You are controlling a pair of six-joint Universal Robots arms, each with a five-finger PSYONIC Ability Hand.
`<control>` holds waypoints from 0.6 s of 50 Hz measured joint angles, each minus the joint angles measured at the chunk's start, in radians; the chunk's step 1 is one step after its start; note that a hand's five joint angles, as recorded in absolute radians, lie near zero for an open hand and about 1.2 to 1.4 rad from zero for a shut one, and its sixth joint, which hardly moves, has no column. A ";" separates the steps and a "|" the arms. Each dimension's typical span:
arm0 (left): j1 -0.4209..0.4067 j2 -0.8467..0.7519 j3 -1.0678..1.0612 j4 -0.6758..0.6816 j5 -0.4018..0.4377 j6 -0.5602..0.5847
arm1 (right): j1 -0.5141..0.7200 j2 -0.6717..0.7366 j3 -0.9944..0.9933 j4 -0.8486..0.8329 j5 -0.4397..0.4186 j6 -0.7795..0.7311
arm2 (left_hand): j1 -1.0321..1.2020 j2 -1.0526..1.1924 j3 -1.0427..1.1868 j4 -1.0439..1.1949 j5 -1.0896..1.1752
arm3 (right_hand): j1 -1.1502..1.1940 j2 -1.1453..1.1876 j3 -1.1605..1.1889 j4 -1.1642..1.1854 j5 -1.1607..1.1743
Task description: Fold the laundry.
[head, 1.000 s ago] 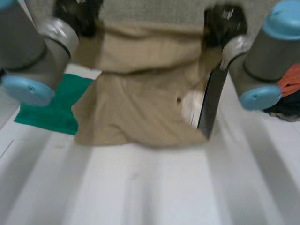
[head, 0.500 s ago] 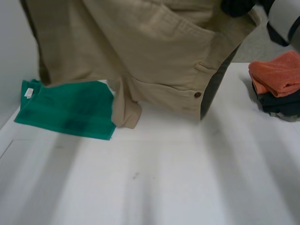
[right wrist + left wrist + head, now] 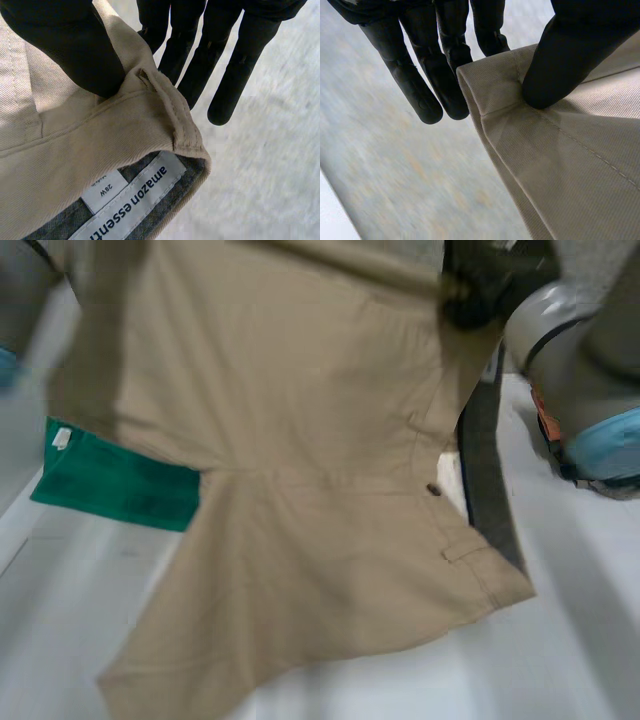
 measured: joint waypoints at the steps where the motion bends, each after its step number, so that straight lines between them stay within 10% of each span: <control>1: -0.002 -0.032 0.002 0.013 -0.003 0.004 | 0.006 0.040 0.006 -0.031 0.020 -0.012 | 0.000 0.000 0.000 0.000 0.000 | 0.000 0.000 0.000 0.000 0.000; 7: -0.013 -0.241 0.045 0.113 -0.045 0.039 | 0.034 0.192 0.031 -0.238 0.105 -0.124 | -0.013 -0.029 -0.028 -0.030 -0.010 | 0.000 0.000 0.003 0.001 0.000; 12: -0.029 -0.416 0.145 0.168 -0.094 0.066 | 0.062 0.323 0.052 -0.546 0.160 -0.281 | -0.904 -0.879 -0.854 -0.877 -0.823 | -0.724 -0.761 -0.738 -0.734 -0.757; 17: -0.041 -0.460 0.195 0.146 -0.132 0.068 | 0.067 0.378 0.050 -0.649 0.172 -0.324 | -0.958 -0.995 -0.985 -1.003 -0.953 | -0.913 -0.977 -0.980 -0.980 -0.954; 30: -0.083 -0.167 -0.112 0.019 -0.222 0.071 | -0.026 0.153 0.123 -0.212 0.059 -0.126 | -0.958 -0.996 -0.985 -1.002 -0.953 | -0.913 -0.977 -0.980 -0.982 -0.954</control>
